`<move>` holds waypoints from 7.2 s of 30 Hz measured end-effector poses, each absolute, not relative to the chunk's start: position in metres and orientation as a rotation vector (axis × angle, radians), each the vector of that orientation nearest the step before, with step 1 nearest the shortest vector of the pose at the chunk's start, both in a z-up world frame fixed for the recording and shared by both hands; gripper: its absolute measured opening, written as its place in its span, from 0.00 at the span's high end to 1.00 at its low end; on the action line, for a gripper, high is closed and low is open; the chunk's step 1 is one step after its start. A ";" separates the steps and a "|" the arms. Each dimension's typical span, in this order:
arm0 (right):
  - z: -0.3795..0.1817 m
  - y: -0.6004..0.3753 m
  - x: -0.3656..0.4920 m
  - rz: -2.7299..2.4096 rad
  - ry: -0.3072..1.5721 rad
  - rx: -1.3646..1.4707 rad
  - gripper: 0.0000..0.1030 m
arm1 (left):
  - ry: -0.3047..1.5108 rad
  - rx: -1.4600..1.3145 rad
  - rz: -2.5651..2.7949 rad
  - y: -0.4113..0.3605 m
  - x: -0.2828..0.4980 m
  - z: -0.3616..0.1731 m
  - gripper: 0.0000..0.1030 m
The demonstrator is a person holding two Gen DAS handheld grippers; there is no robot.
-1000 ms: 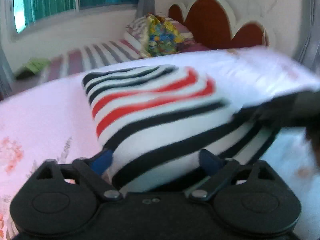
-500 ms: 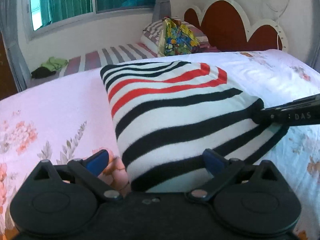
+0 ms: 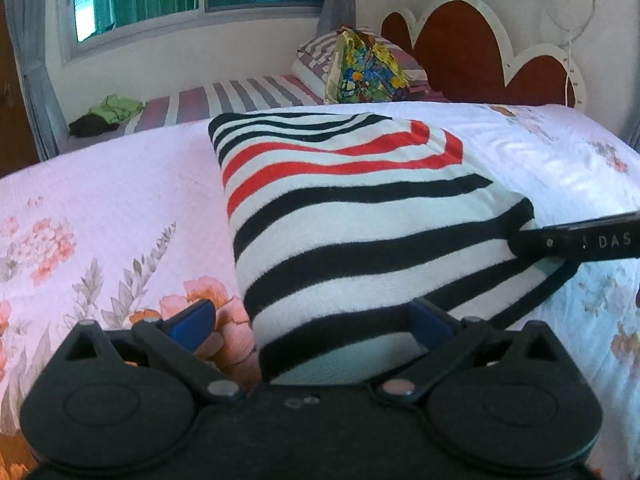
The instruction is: Fold small clothes
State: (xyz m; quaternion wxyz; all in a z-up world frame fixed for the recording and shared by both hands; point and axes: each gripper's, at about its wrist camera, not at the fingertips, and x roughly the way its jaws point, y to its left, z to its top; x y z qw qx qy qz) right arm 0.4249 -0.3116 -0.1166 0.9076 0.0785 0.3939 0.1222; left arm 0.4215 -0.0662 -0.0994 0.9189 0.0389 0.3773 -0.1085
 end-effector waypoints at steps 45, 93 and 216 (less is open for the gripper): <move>-0.124 -0.371 0.486 0.404 0.895 0.584 0.21 | 0.954 -0.440 -0.421 -0.006 0.511 -0.104 0.05; -0.057 -0.229 0.458 0.517 0.767 0.138 0.69 | 0.838 -0.335 -0.518 0.010 0.475 -0.067 0.47; -0.124 0.001 0.275 0.450 0.792 -0.026 0.91 | 0.692 0.127 0.025 0.135 0.221 -0.076 0.01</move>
